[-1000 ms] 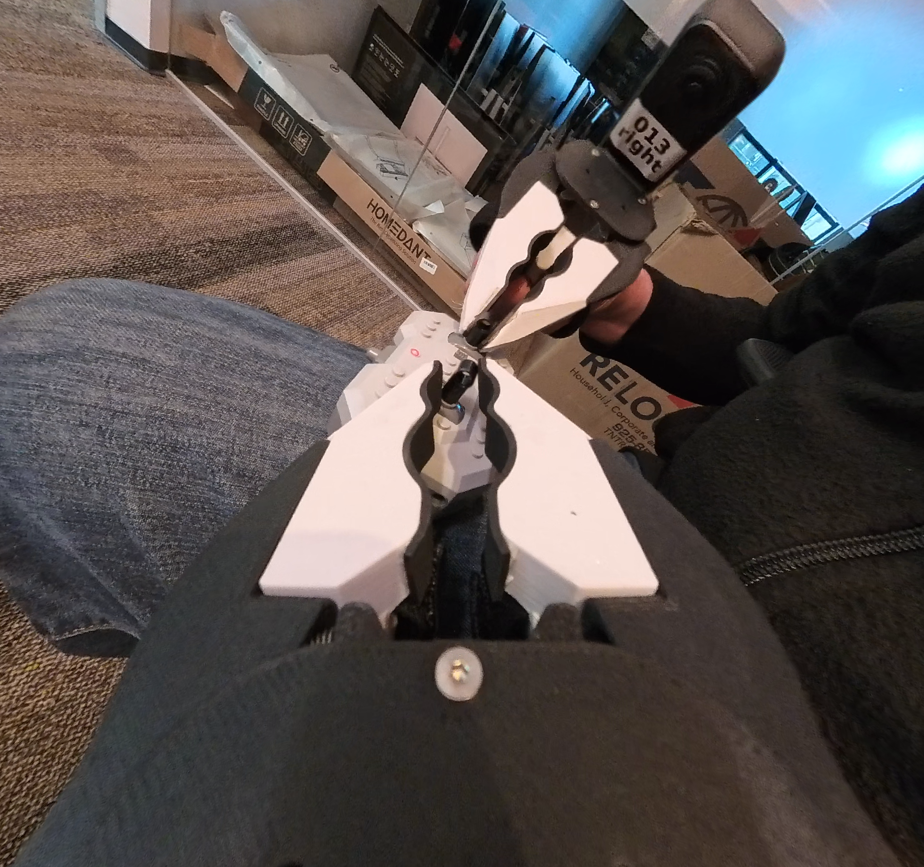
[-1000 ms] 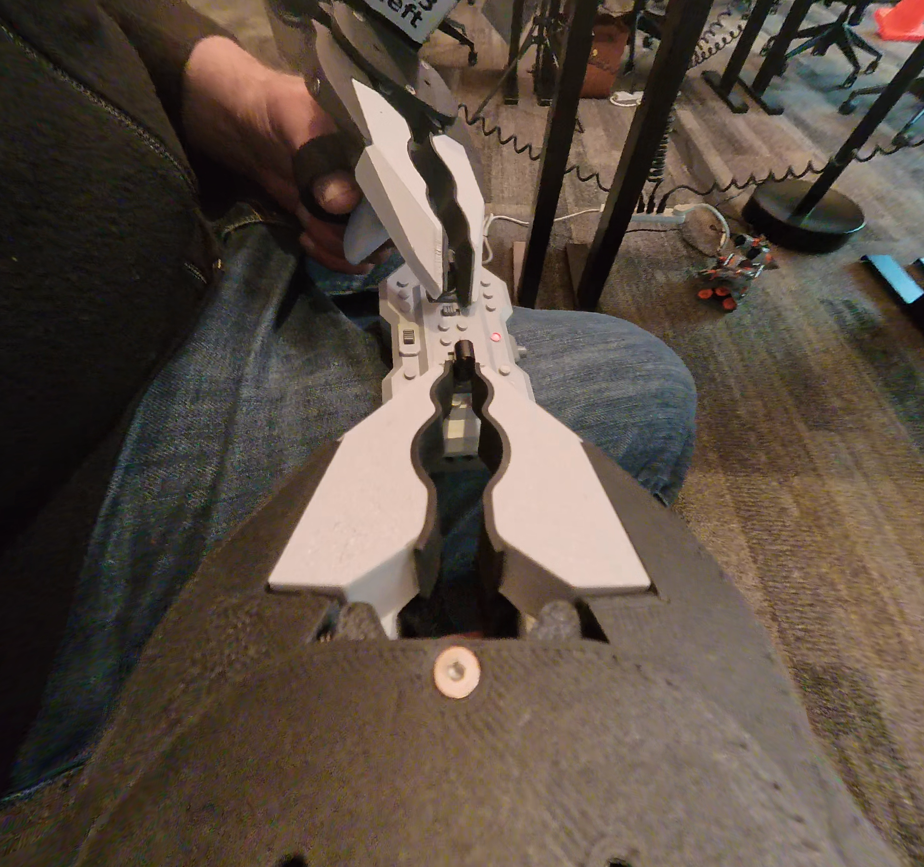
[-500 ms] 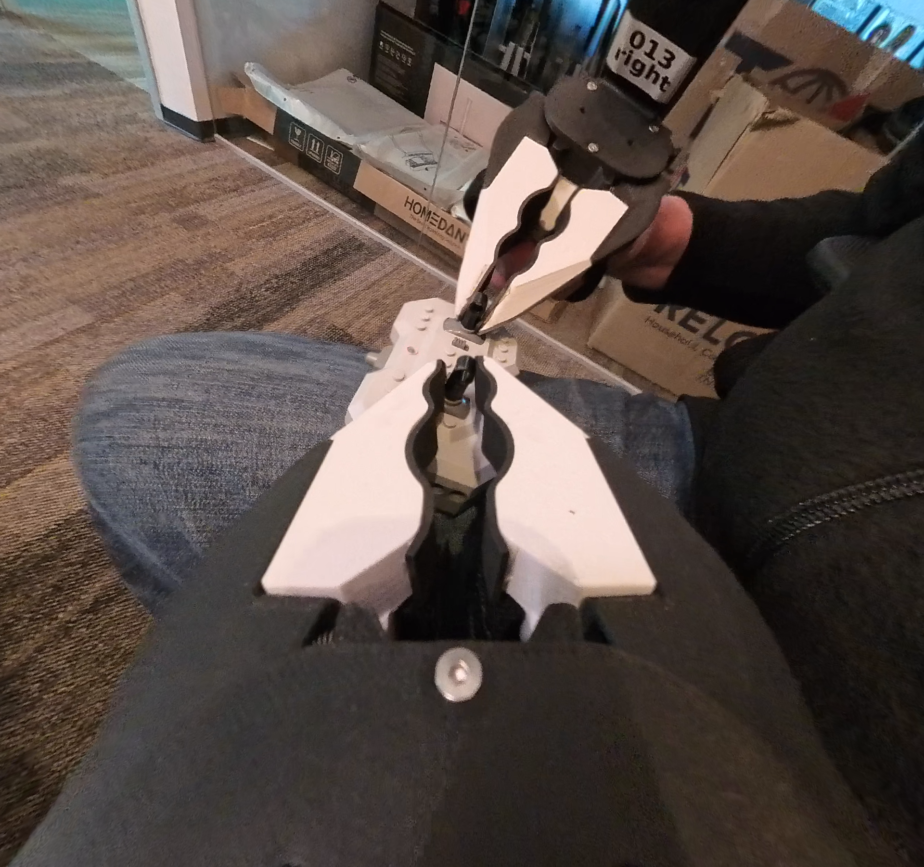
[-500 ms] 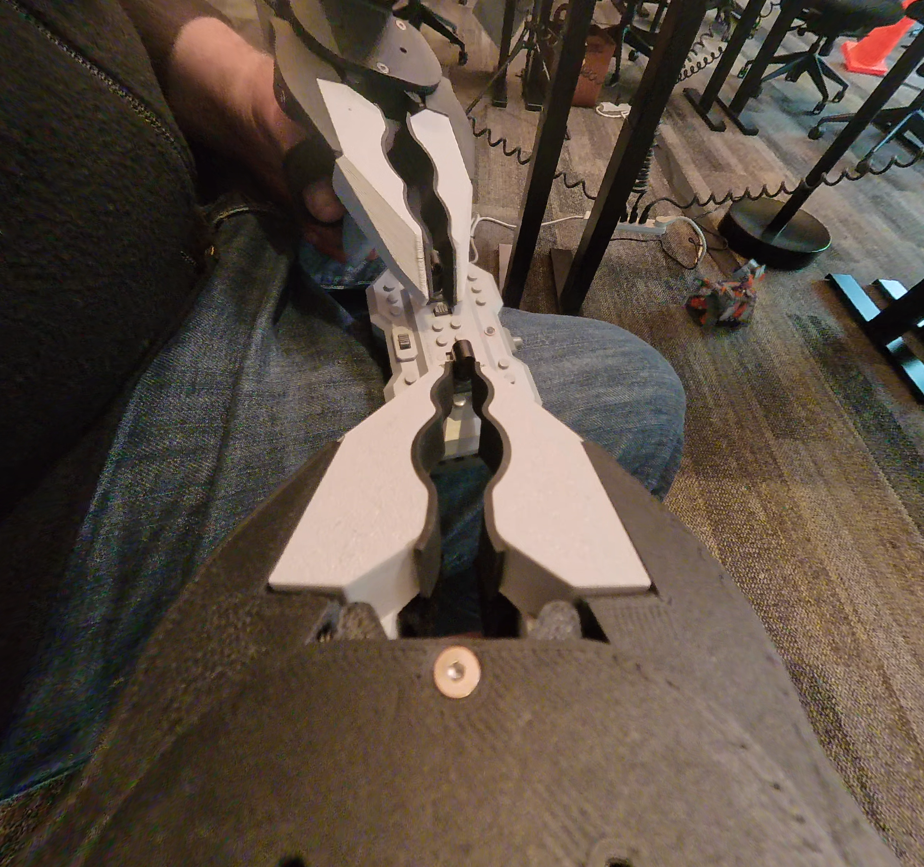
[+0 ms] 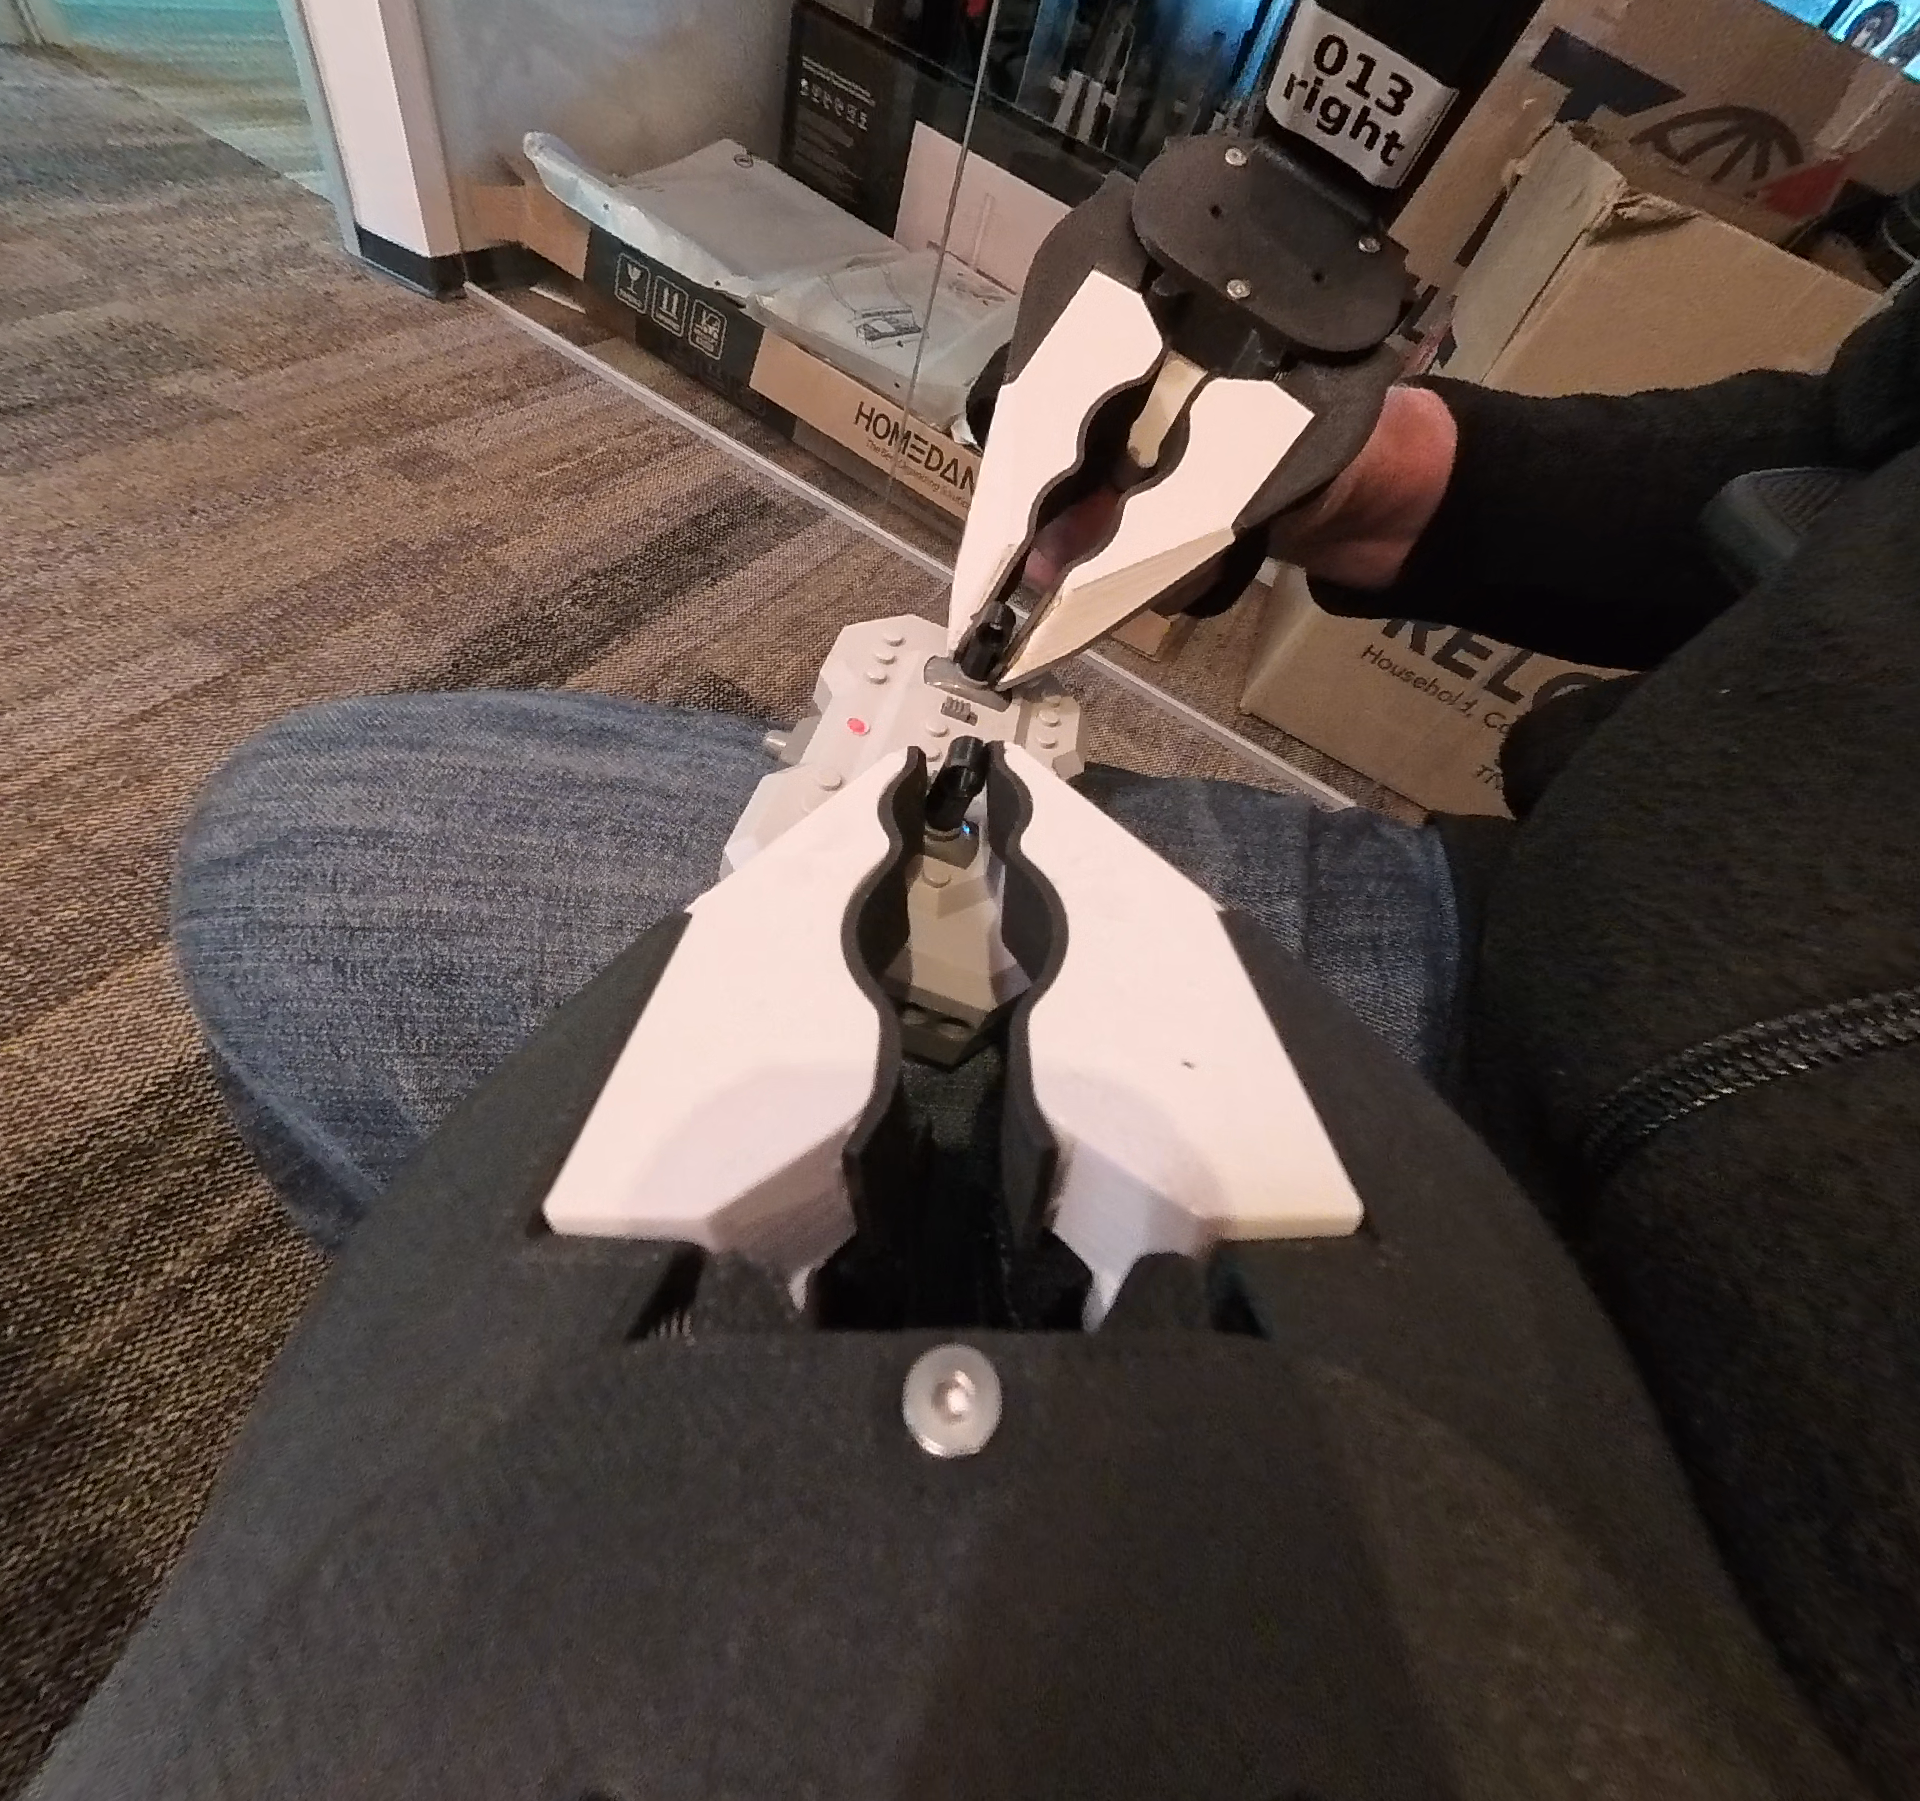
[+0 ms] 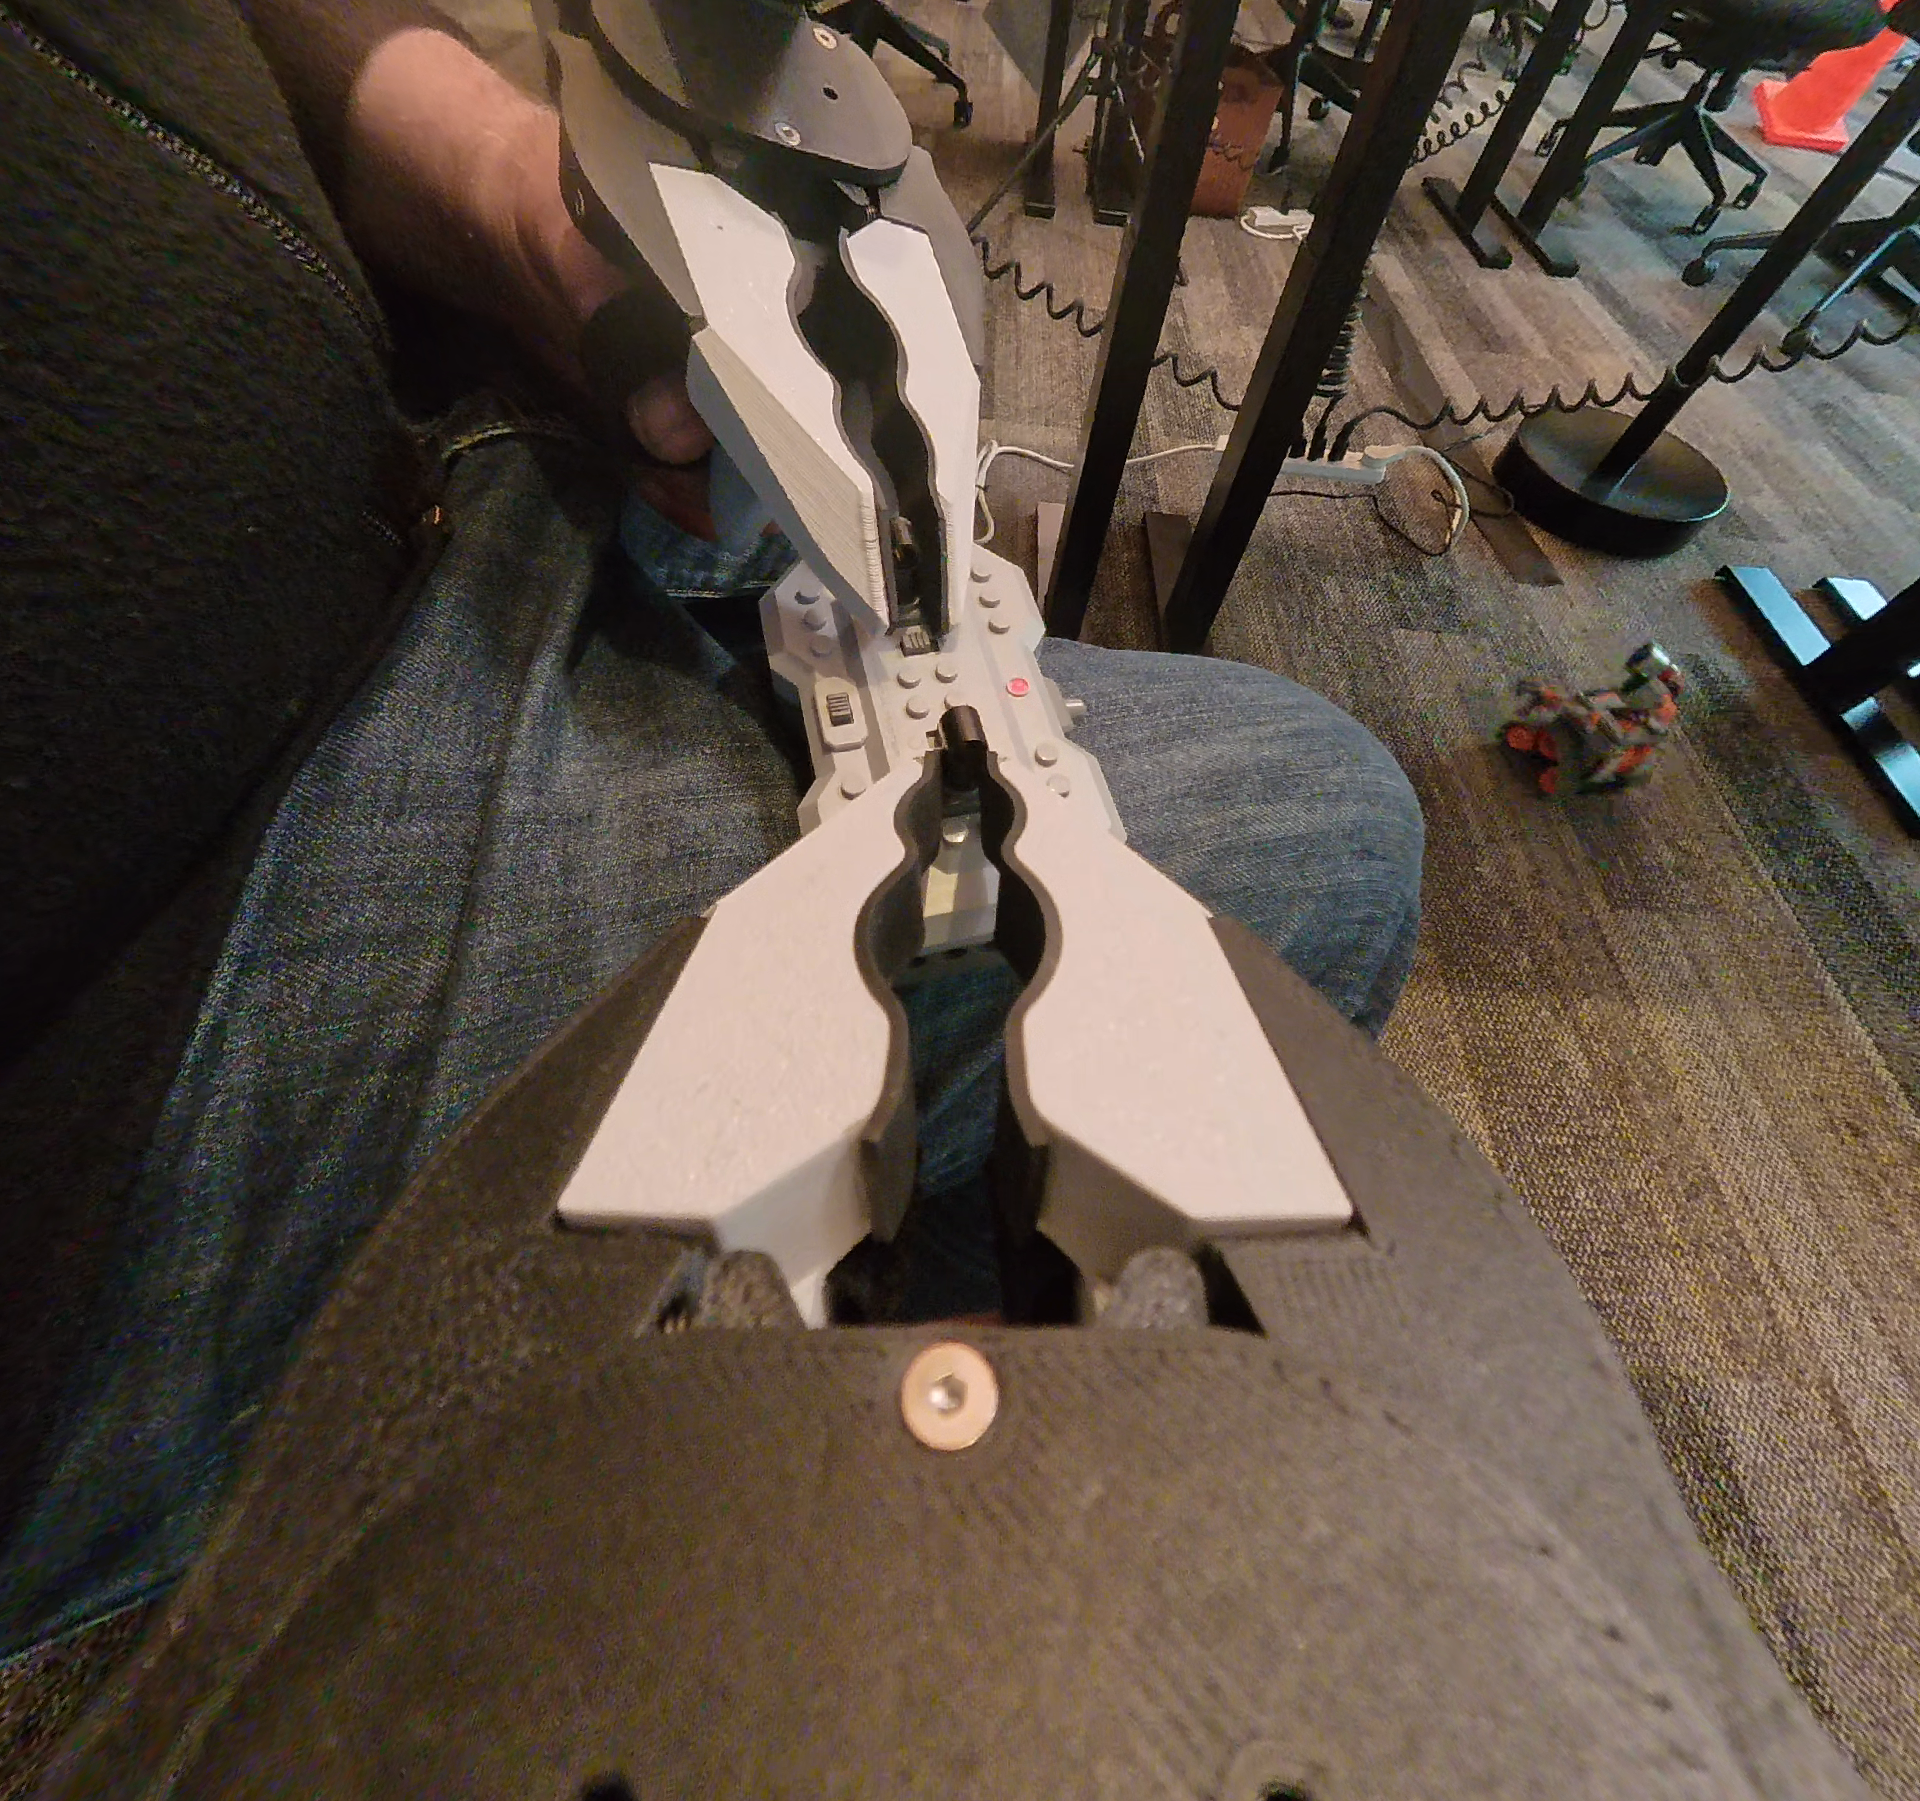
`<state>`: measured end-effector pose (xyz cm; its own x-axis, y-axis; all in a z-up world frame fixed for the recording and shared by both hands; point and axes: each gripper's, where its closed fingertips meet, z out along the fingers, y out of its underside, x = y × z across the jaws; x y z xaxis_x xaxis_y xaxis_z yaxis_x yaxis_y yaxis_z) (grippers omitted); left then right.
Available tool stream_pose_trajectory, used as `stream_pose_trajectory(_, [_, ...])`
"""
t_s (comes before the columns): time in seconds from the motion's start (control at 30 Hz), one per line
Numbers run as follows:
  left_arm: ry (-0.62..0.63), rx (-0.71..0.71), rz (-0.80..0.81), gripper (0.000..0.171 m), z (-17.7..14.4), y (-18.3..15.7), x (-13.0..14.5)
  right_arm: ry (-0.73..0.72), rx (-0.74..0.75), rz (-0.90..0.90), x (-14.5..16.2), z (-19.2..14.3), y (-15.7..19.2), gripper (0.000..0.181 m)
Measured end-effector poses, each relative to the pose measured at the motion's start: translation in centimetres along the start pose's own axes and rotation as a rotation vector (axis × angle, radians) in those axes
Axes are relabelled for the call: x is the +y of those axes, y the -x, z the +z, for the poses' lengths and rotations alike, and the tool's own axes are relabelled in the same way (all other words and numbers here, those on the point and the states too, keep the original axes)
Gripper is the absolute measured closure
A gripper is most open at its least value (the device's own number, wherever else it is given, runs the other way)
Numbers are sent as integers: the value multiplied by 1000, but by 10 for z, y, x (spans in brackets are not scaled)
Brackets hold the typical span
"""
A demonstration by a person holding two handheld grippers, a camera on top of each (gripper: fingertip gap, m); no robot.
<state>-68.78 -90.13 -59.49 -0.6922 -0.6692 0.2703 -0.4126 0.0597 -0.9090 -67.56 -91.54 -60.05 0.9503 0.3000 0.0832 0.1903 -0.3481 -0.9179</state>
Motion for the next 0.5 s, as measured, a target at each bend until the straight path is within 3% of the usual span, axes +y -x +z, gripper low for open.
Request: stream_pose_trajectory(0.5, [-8,4,-17,162,1,0,0,4,-8,15,0,-1,-1,176])
